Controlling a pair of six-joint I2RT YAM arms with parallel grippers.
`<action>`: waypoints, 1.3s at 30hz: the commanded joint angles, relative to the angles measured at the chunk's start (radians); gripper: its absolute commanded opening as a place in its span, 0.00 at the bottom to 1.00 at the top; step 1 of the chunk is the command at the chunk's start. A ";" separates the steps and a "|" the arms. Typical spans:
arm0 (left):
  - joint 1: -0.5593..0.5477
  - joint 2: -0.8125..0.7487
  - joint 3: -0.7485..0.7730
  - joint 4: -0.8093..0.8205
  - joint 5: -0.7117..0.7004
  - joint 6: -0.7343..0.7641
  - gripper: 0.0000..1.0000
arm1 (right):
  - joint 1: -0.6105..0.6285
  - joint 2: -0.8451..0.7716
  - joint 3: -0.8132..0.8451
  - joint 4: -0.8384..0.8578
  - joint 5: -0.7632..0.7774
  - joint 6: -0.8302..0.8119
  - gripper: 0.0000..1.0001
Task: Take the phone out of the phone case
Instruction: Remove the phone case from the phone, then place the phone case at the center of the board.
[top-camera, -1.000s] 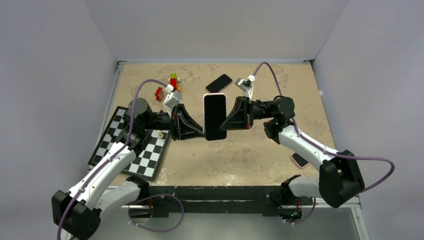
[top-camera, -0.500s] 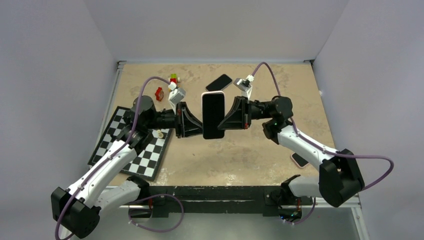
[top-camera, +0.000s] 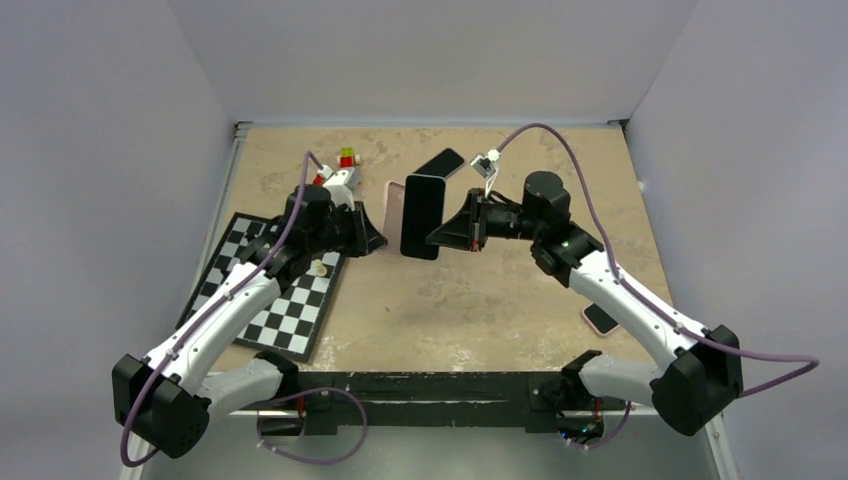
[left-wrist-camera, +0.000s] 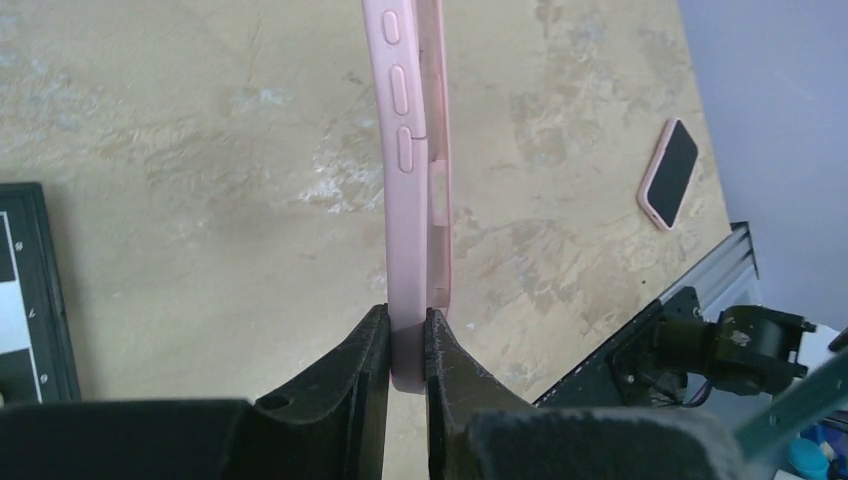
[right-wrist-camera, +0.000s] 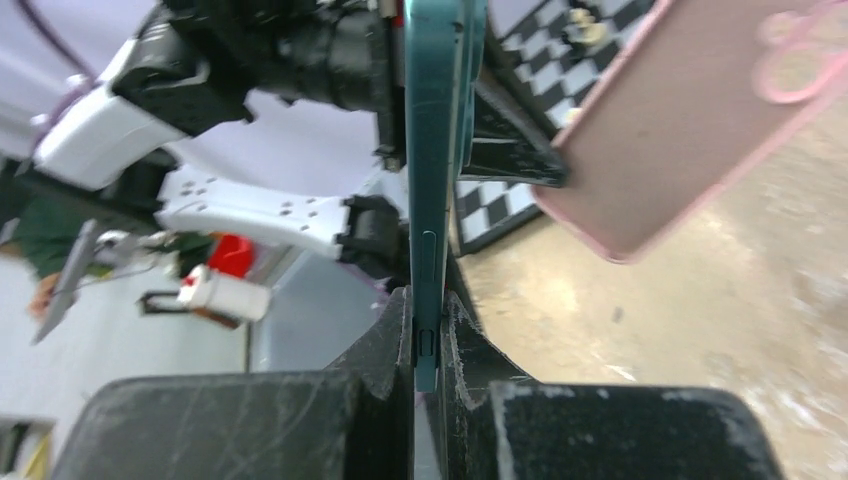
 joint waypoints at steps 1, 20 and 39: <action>0.000 -0.001 -0.011 -0.030 -0.063 -0.001 0.00 | 0.000 -0.089 0.064 -0.209 0.241 -0.172 0.00; -0.001 0.397 -0.003 0.064 -0.128 -0.245 0.00 | -0.003 -0.143 0.016 -0.249 0.361 -0.191 0.00; 0.000 0.195 0.193 -0.313 -0.442 -0.064 0.91 | -0.003 -0.082 -0.017 -0.187 0.334 -0.155 0.00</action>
